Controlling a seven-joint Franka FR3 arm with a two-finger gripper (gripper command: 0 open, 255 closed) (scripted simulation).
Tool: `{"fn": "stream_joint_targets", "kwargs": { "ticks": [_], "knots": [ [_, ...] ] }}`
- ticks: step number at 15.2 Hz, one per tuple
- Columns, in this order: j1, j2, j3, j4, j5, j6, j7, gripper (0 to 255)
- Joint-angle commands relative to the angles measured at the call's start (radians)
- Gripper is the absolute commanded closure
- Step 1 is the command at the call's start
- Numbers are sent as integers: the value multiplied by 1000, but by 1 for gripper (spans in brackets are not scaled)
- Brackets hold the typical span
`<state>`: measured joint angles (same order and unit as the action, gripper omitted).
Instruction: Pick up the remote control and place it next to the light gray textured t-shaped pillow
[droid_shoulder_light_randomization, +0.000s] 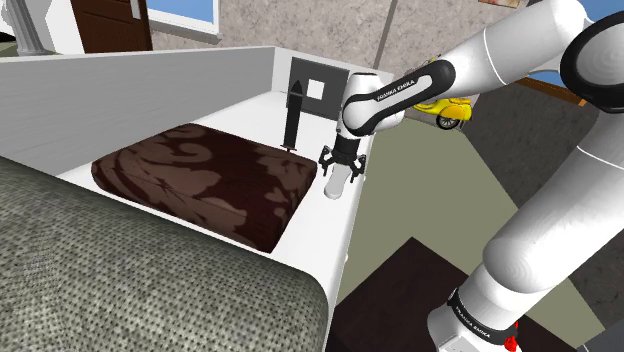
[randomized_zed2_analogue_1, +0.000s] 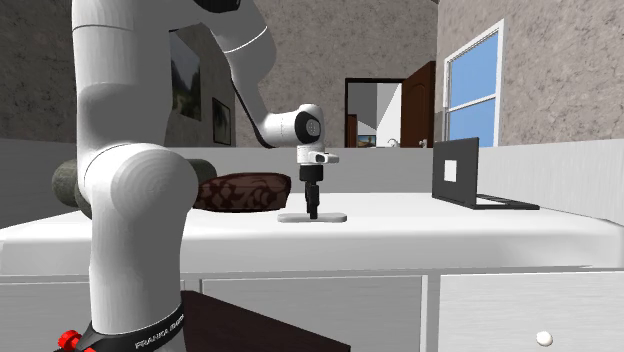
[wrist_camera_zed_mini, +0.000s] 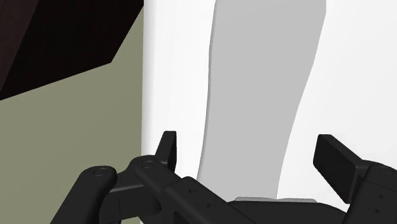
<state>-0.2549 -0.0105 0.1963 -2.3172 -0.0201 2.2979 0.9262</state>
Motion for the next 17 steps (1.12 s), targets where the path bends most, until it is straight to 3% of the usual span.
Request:
{"fn": "stream_joint_targets", "kwargs": {
  "ticks": [1, 2, 3, 12, 17],
  "knots": [
    [0, 0, 0, 0, 0, 0, 0, 0],
    [0, 0, 0, 0, 0, 0, 0, 0],
    [0, 0, 0, 0, 0, 0, 0, 255],
    [0, 0, 0, 0, 0, 0, 0, 255],
    [0, -40, -1, 28, 11, -67, -9, 255]
  ]
}}
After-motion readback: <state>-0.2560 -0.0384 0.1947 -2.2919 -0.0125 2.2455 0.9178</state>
